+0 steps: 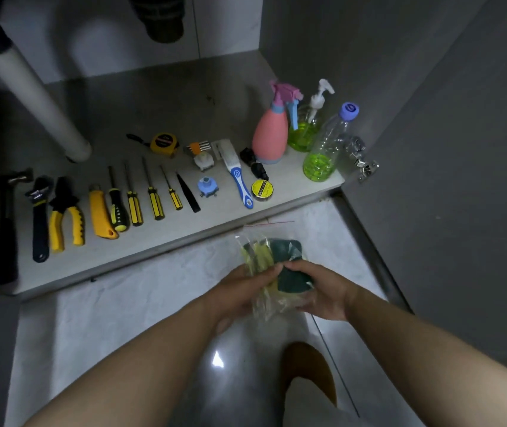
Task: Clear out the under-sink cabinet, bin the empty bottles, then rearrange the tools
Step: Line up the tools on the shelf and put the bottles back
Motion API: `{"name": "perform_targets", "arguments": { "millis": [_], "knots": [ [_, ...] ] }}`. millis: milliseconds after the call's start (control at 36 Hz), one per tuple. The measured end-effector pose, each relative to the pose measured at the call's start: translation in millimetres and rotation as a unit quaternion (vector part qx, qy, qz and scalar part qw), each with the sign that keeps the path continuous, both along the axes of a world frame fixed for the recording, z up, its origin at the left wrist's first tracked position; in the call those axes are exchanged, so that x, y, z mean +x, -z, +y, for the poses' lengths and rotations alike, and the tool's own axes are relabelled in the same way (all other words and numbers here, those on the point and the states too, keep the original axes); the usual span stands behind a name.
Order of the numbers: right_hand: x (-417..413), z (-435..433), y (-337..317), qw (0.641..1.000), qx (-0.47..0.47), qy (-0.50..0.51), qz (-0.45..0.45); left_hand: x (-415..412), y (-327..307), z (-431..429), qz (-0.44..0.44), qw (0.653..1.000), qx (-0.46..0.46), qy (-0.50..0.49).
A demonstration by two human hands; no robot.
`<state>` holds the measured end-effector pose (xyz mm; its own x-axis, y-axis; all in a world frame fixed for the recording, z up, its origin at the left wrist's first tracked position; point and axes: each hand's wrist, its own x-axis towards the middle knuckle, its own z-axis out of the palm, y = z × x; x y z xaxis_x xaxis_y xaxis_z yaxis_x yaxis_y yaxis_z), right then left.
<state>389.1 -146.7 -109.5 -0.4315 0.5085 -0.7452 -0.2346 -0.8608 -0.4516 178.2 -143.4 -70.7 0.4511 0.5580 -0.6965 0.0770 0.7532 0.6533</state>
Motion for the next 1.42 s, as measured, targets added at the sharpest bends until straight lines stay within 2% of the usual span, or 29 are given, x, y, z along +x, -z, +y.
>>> {"name": "perform_targets", "arguments": {
  "millis": [56, 139, 222, 333, 528, 667, 778, 861, 944, 1028, 1139, 1222, 1306, 1417],
  "knots": [
    [-3.6, -1.2, -15.7, 1.0, 0.013, 0.003, 0.01, 3.2, -15.5, -3.8, -0.018, 0.999, 0.015, -0.033],
    [-11.4, 0.7, -42.2, 0.998, 0.062, 0.009, -0.025, 6.7, -31.0, -5.9, -0.009, 0.996, 0.051, -0.067],
    [-18.2, 1.6, -68.4, 0.991, 0.106, 0.032, -0.069, 7.7, -48.0, -6.7, 0.002, 0.994, 0.091, -0.065],
    [-24.5, -2.2, -98.4, 0.987, 0.143, 0.041, -0.058, 8.2, -67.0, -9.0, 0.004, 0.989, 0.138, -0.052],
    [-18.8, -16.2, -114.6, 0.988, 0.136, 0.068, 0.013, 17.0, -84.5, -4.9, -0.003, 0.988, 0.119, -0.102],
    [-11.7, -9.5, -108.9, 0.985, 0.146, 0.083, -0.032, 28.1, -86.1, 5.6, 0.012, 0.993, 0.091, -0.08],
    [-4.7, 8.8, -100.8, 0.981, 0.166, 0.057, -0.081, 36.2, -80.0, 23.4, 0.0, 0.994, 0.075, -0.085],
    [1.9, 27.7, -89.4, 0.976, 0.173, 0.087, -0.102, 42.4, -77.2, 47.2, 0.049, 0.992, 0.099, -0.057],
    [9.2, 49.1, -76.7, 0.962, 0.173, 0.123, -0.175, 48.0, -62.6, 85.7, 0.183, 0.961, 0.187, -0.094],
    [17.1, 72.4, -63.4, 0.947, 0.165, 0.143, -0.236, 49.3, -51.6, 127.8, 0.23, 0.918, 0.293, -0.136],
    [21.7, 104.2, -49.2, 0.928, 0.145, 0.171, -0.298, 50.0, -40.1, 184.1, 0.271, 0.881, 0.387, -0.006],
    [21.2, 123.6, -43.2, 0.927, 0.137, 0.173, -0.303, 52.4, -40.2, 215.6, 0.327, 0.848, 0.405, 0.1],
    [18.8, 136.2, -40.0, 0.927, 0.146, 0.163, -0.306, 57.8, -39.5, 237.3, 0.344, 0.819, 0.416, 0.195],
    [15.9, 145.0, -36.9, 0.928, 0.157, 0.155, -0.299, 61.5, -35.1, 260.0, 0.351, 0.807, 0.427, 0.207]
  ]
}}
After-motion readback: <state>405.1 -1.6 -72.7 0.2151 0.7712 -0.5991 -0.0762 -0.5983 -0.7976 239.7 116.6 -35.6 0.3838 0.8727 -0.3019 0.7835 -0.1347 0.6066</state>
